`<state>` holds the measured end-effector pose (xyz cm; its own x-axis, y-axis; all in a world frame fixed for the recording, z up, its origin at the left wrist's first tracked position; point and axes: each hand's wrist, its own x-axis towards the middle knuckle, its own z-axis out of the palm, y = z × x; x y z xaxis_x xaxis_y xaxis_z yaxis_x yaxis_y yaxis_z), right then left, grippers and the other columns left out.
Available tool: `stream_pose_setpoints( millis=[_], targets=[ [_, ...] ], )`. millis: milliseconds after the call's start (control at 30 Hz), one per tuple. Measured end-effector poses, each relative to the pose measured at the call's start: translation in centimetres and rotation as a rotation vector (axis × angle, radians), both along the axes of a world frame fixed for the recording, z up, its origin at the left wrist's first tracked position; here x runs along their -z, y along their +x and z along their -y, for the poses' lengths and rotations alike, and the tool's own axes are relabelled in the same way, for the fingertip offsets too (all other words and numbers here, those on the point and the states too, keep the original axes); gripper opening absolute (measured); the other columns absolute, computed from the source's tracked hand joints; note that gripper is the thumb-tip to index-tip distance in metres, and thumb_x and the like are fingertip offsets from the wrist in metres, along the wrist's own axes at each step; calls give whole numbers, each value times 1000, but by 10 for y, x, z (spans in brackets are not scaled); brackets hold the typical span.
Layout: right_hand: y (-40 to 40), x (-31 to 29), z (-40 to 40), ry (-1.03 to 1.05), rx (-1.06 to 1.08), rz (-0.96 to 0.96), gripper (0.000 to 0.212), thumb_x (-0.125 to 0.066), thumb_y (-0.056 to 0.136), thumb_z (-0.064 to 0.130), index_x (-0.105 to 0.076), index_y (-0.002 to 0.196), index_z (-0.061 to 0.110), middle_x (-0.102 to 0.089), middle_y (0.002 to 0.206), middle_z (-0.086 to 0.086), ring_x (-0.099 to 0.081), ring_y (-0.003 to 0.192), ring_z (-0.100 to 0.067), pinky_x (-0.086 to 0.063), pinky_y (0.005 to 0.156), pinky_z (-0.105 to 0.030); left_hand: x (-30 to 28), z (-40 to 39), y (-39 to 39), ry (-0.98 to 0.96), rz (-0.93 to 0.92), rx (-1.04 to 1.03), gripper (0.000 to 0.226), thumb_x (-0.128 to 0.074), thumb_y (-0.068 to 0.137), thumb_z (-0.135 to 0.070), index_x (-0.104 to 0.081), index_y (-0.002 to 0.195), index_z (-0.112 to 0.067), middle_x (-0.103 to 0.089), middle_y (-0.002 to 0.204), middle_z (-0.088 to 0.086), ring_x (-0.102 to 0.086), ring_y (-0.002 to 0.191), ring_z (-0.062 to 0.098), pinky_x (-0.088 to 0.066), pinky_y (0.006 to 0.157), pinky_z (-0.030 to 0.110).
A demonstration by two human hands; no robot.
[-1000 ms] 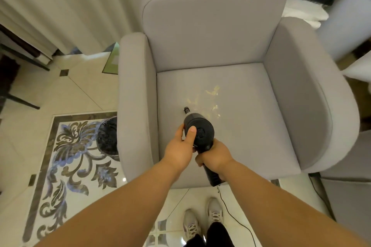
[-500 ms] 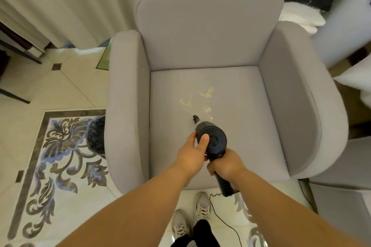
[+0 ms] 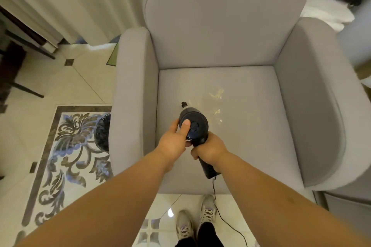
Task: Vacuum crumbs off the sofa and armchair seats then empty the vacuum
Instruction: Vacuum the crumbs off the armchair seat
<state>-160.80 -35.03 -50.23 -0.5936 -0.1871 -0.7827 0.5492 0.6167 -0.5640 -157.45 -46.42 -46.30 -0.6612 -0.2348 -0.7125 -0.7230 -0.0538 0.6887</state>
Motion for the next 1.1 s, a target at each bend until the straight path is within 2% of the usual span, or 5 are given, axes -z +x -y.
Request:
stream_pose_setpoints(
  millis=[233, 467, 633, 833, 1100],
  targets=[
    [3, -1, -39, 96, 55, 34, 38, -70, 62, -2, -60, 92, 20, -65, 85, -5, -60, 76, -23, -52, 64, -33, -4, -34, -1, 65, 15, 81, 61, -43, 95, -50, -21, 149, -32, -54, 136, 6, -65, 92, 16, -44, 101, 37],
    [-5, -20, -46, 83, 44, 1, 43, -69, 62, -1, -62, 101, 14, -67, 89, -8, -62, 81, -28, -57, 75, -40, -21, -41, -11, 85, -3, 40, 57, -43, 97, -46, -25, 149, -29, -55, 135, 5, -65, 95, 20, -44, 82, 25],
    [-20, -22, -23, 6, 37, -18, 46, -70, 64, -2, -62, 106, 14, -68, 94, -8, -63, 86, -30, -57, 78, -41, -22, -23, -23, -23, -37, 6, 57, -42, 95, -49, -27, 147, -33, -60, 107, -3, -66, 96, 20, -46, 97, 36],
    [-40, -1, -8, 7, 8, 16, 47, -69, 63, -3, -63, 106, 13, -68, 96, -9, -61, 85, -30, -58, 80, -43, -3, -14, -40, -48, 11, -4, 59, -41, 95, -51, -24, 149, -32, -57, 132, 4, -66, 98, 20, -44, 101, 42],
    [-26, 3, -30, 59, -15, 51, 47, -69, 60, -2, -66, 105, 11, -70, 98, -11, -64, 90, -32, -58, 83, -45, -1, -31, -26, -13, 15, 37, 57, -42, 95, -50, -25, 147, -33, -57, 109, -5, -66, 86, 12, -45, 98, 38]
  ],
)
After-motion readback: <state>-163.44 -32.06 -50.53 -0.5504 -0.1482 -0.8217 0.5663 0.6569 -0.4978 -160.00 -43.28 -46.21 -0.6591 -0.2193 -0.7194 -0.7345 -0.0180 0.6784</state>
